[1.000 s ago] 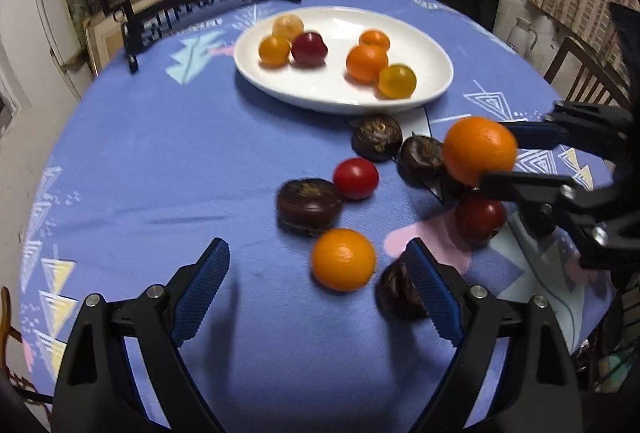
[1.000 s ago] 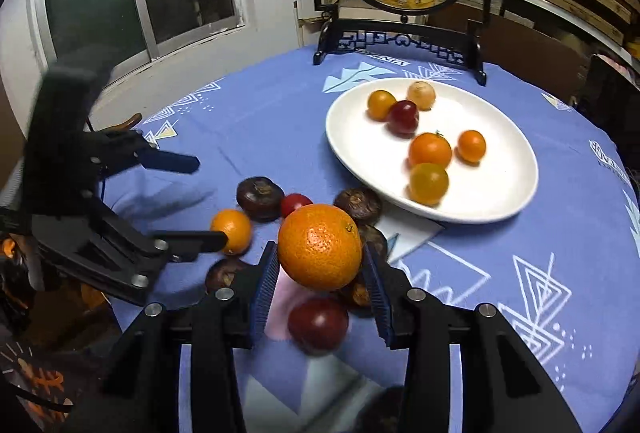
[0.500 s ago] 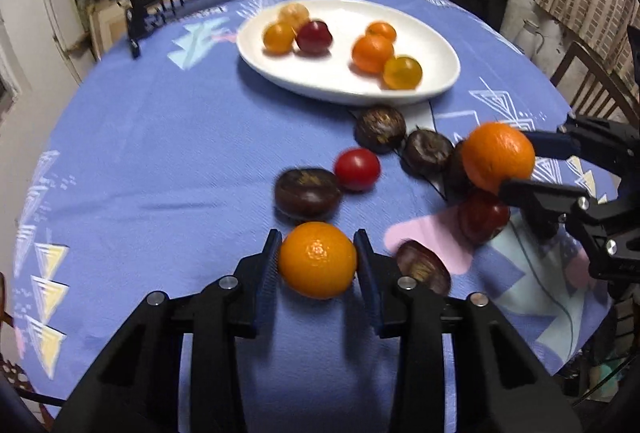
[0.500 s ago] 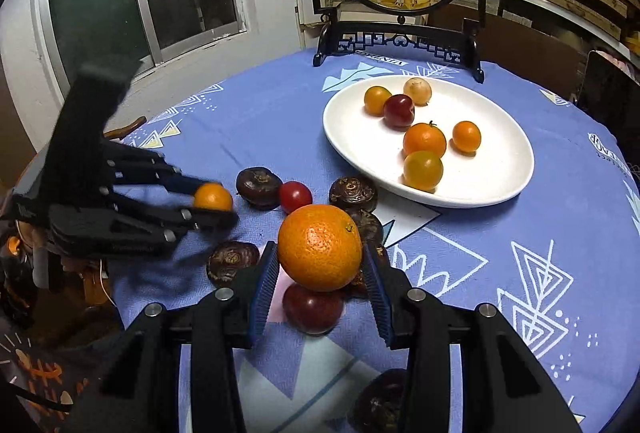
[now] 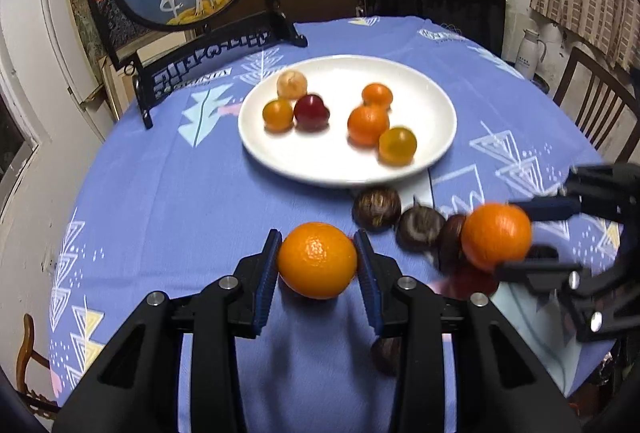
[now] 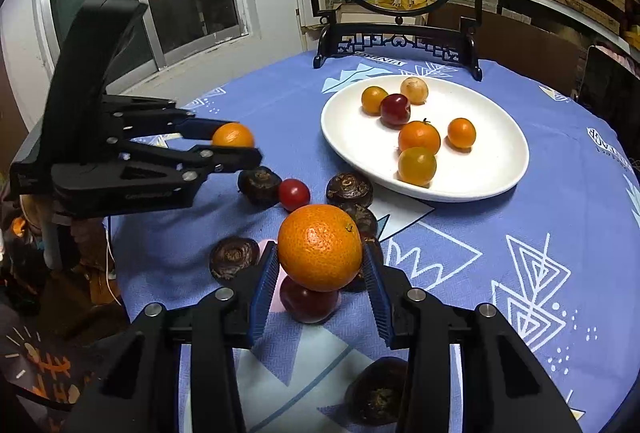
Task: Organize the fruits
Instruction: 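Carry both oranges over the white plate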
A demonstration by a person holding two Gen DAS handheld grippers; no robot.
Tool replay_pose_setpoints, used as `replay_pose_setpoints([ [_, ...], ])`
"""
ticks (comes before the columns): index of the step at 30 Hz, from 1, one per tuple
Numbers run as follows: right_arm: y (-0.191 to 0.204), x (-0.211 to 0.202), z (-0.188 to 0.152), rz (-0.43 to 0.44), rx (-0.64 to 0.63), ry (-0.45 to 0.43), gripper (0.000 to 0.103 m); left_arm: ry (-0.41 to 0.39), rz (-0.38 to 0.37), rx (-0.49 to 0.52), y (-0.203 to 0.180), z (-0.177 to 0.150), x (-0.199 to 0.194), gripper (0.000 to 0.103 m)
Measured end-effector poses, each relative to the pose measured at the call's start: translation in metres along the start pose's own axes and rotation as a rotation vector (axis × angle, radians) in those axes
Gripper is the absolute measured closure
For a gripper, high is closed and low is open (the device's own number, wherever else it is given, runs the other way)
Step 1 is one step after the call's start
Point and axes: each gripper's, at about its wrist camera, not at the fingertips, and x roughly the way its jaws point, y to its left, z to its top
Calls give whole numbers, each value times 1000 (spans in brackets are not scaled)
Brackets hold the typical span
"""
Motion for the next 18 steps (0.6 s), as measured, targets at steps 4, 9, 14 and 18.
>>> replay_pose_setpoints([
  [4, -6, -3, 4, 0, 6, -15, 60, -30, 20, 10, -6, 18, 4, 67],
  [9, -22, -12, 18, -23, 16, -52, 60, -67, 33, 4, -6, 43, 9, 67],
  [14, -44, -17, 39, -46, 34, -97, 60, -84, 46, 3, -5, 62, 21, 67],
  [18, -59, -14, 53, -64, 48, -114, 60, -83, 53, 15, -4, 74, 33, 67],
])
